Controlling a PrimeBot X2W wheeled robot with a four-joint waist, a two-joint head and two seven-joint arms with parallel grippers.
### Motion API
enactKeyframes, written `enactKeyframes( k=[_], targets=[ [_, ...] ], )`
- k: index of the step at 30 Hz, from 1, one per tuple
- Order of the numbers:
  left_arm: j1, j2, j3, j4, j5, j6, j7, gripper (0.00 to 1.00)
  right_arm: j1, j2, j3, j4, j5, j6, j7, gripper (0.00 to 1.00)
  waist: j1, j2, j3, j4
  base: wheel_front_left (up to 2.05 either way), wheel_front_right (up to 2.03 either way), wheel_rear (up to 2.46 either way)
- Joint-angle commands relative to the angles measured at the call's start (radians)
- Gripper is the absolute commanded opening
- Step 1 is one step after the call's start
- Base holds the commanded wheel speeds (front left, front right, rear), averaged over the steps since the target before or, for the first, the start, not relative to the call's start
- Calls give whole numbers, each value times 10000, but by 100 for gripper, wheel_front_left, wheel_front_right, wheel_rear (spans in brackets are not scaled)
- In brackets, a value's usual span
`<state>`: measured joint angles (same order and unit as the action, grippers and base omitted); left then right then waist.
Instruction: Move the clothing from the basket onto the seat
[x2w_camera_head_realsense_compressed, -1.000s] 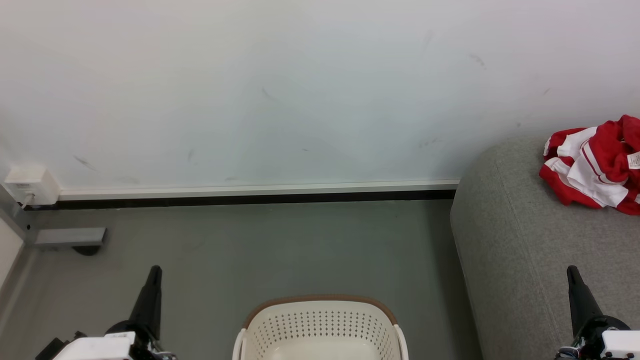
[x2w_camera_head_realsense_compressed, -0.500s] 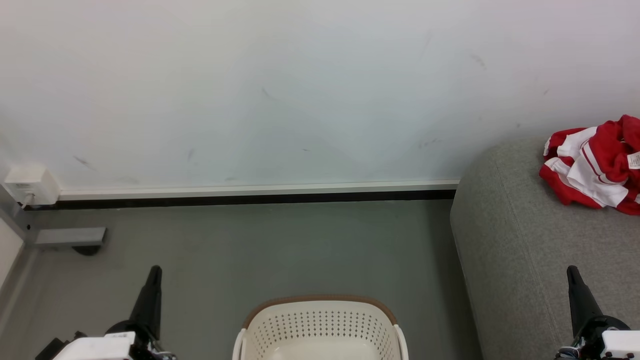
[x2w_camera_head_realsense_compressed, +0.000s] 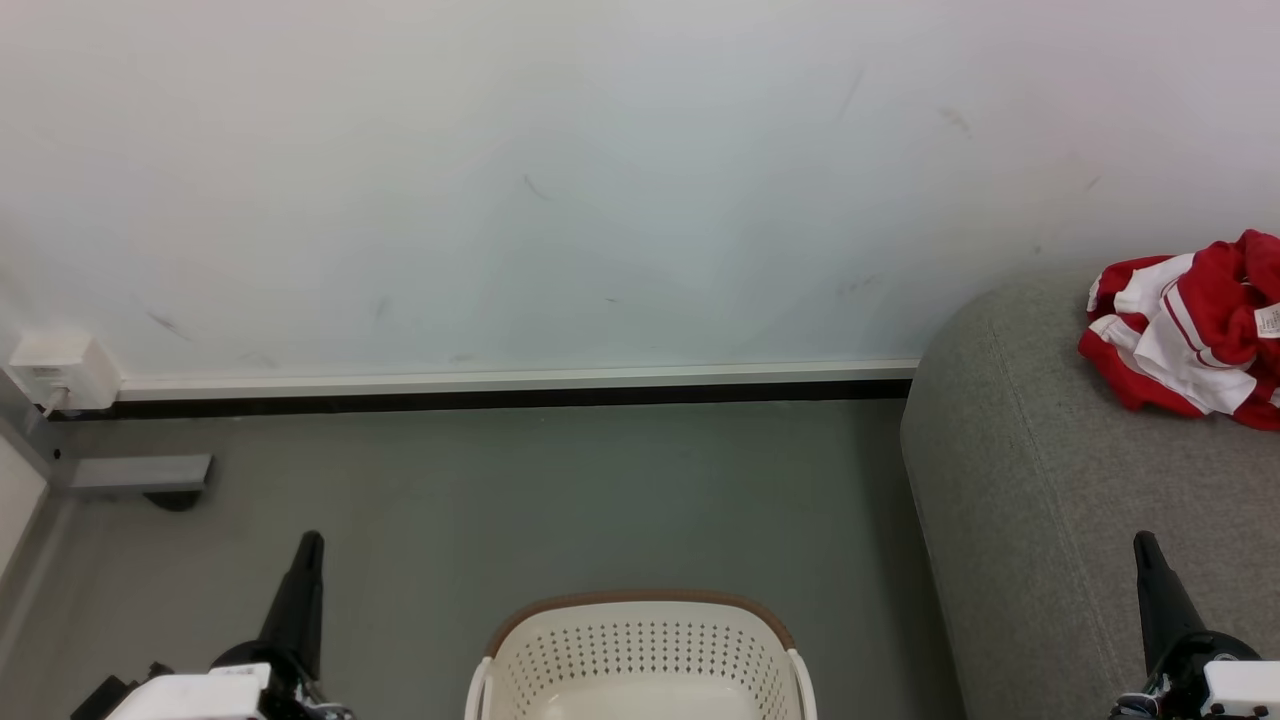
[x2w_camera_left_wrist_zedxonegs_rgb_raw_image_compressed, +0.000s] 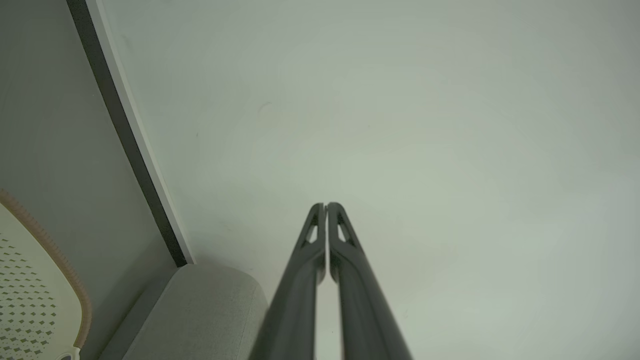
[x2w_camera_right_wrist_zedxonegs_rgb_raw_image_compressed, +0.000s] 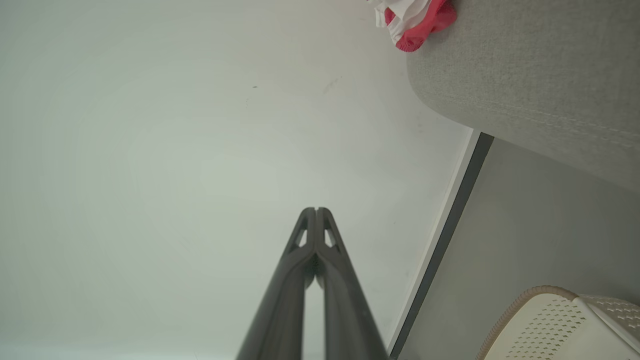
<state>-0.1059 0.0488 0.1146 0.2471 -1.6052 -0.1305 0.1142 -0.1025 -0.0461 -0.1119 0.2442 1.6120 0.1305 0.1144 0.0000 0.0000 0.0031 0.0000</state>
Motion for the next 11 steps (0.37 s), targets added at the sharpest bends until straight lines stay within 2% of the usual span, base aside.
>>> enactKeyframes(
  k=[1,11],
  targets=[
    [-77,17,19,-35,-143,-27,32,0,-144,-78,-39,20,23,4,25,0,0,0,0,0,0,0,0],
    [-77,17,18,-35,-143,-27,31,0,-145,-78,-39,20,23,4,25,0,0,0,0,0,0,0,0]
  ],
)
